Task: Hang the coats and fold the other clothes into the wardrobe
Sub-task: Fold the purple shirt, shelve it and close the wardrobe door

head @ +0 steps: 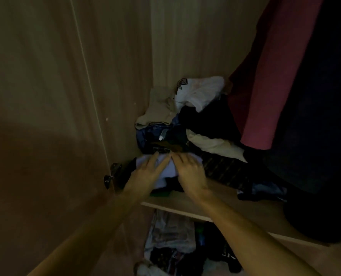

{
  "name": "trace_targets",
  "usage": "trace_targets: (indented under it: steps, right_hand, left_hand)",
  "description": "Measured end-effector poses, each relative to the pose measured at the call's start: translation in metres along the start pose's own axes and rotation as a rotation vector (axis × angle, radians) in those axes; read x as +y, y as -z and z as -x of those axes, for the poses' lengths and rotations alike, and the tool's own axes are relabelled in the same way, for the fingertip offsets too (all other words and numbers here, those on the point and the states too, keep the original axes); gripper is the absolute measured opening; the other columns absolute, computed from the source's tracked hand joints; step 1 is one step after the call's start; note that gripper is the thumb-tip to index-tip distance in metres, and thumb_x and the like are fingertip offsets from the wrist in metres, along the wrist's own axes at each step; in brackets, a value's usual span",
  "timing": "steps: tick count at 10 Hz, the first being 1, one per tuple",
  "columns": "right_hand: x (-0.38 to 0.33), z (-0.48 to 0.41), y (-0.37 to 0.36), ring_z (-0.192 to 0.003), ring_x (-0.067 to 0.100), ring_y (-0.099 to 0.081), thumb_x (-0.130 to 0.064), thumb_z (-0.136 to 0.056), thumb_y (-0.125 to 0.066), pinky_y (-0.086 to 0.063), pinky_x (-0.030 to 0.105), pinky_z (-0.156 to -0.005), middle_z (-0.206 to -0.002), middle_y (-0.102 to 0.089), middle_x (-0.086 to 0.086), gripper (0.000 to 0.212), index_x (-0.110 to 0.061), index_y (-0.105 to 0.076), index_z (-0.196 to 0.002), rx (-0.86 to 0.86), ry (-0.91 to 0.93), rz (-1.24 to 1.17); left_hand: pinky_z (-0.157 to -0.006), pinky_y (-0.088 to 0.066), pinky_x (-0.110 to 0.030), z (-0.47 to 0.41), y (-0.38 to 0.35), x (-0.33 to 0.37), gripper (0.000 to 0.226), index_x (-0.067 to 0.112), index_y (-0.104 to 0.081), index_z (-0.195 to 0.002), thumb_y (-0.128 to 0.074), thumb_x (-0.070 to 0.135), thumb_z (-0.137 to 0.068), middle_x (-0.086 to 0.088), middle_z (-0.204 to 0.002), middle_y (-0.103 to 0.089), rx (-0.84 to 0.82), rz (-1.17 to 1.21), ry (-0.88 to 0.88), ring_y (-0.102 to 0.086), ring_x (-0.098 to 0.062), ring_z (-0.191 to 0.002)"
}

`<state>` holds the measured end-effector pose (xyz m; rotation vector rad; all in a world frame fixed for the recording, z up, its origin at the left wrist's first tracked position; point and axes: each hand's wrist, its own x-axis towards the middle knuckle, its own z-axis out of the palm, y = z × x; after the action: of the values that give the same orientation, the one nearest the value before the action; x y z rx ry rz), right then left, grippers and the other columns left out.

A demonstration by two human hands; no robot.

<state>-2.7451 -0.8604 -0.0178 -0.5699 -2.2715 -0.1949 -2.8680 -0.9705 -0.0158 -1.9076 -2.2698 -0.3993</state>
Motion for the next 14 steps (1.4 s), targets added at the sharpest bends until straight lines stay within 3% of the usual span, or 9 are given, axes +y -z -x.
trace_targets:
  steps: [1,2,4,5,6,7,10,12,14]
  right_hand:
    - [0.015,-0.035,-0.029,-0.099,0.028,-0.064,0.0,-0.067,-0.073,-0.052,0.04,-0.085,-0.109,-0.067,0.011,0.05,-0.006,-0.063,-0.116,-0.144,-0.117,-0.011]
    - [0.023,-0.025,-0.086,-0.1,0.036,-0.063,-0.006,-0.049,-0.086,-0.054,0.047,-0.082,-0.112,-0.064,0.021,0.076,-0.004,-0.06,-0.121,-0.346,-0.175,-0.061]
    - [0.017,0.048,-0.118,-0.145,0.028,-0.011,-0.032,-0.095,-0.052,-0.008,0.039,-0.117,-0.158,-0.01,0.014,0.067,-0.017,-0.017,-0.15,-0.702,-0.233,-0.136]
    - [0.019,0.049,-0.107,-0.143,0.026,-0.019,-0.027,-0.095,-0.051,-0.018,0.041,-0.117,-0.156,-0.02,0.013,0.061,-0.016,-0.024,-0.149,-0.624,-0.247,-0.222]
    - [0.02,0.038,-0.084,-0.129,0.032,-0.041,-0.023,-0.096,-0.051,-0.035,0.041,-0.106,-0.144,-0.041,0.018,0.049,-0.008,-0.039,-0.142,-0.5,-0.257,-0.28]
    - [0.014,0.029,-0.061,-0.099,0.038,-0.061,-0.024,-0.091,-0.051,-0.049,0.04,-0.082,-0.113,-0.062,0.025,0.04,0.001,-0.059,-0.121,-0.396,-0.268,-0.304]
    - [-0.039,0.019,0.015,-0.084,0.032,-0.064,-0.029,-0.095,-0.041,-0.045,0.028,-0.066,-0.099,-0.067,0.021,0.041,0.0,-0.064,-0.111,-0.278,-0.135,-0.305]
    - [-0.101,0.01,0.068,-0.109,0.025,-0.058,-0.058,-0.096,-0.014,-0.045,0.033,-0.09,-0.123,-0.061,0.012,0.073,-0.008,-0.056,-0.128,-0.268,-0.087,-0.379]
    - [-0.186,0.009,0.108,-0.128,0.021,-0.044,-0.031,-0.101,-0.04,-0.031,0.028,-0.104,-0.141,-0.048,0.006,0.043,-0.014,-0.044,-0.14,-0.236,-0.027,-0.352]
  left_hand:
    - [-0.086,-0.048,-0.056,-0.054,-0.016,-0.037,0.051,0.014,-0.05,-0.134,-0.047,0.005,-0.083,-0.027,-0.128,-0.053,0.339,-0.189,-0.1,-0.056,-0.045,-0.112]
    - [-0.08,-0.05,-0.059,-0.065,-0.067,-0.074,0.079,0.014,-0.045,-0.136,-0.069,-0.003,-0.063,-0.032,-0.123,-0.055,0.192,-0.158,0.002,-0.057,-0.049,-0.107]
    - [-0.075,-0.054,-0.053,-0.025,-0.131,-0.074,0.094,0.014,-0.039,-0.135,-0.088,0.027,-0.056,-0.021,-0.121,-0.061,-0.075,-0.01,0.081,-0.064,-0.038,-0.101]
    - [-0.069,-0.054,-0.037,-0.029,-0.118,-0.072,0.073,0.012,-0.048,-0.127,-0.084,0.021,-0.064,-0.019,-0.104,-0.066,-0.037,0.122,0.117,-0.066,-0.033,-0.087]
    - [-0.08,-0.051,-0.041,-0.03,-0.105,-0.07,0.074,-0.006,-0.058,-0.119,-0.044,0.058,-0.084,-0.027,-0.107,-0.064,-0.07,0.268,0.23,-0.063,-0.037,-0.092]
    - [-0.078,-0.05,-0.048,-0.015,-0.072,-0.047,0.071,0.001,-0.056,-0.126,-0.028,0.055,-0.089,-0.025,-0.109,-0.063,0.096,0.151,0.158,-0.062,-0.039,-0.093]
    - [-0.085,-0.046,-0.045,0.048,0.026,-0.002,0.078,0.013,-0.057,-0.125,-0.012,0.067,-0.091,-0.011,-0.11,-0.067,0.238,-0.058,0.157,-0.061,-0.031,-0.095]
    - [-0.079,-0.043,-0.036,0.106,0.089,0.008,0.069,0.016,-0.058,-0.117,-0.014,0.063,-0.091,-0.008,-0.108,-0.064,0.355,-0.173,0.153,-0.058,-0.028,-0.095]
    - [-0.083,-0.04,-0.035,0.19,0.145,0.001,0.042,0.023,-0.053,-0.114,-0.033,0.053,-0.094,-0.002,-0.11,-0.061,0.445,-0.153,0.144,-0.055,-0.023,-0.099]
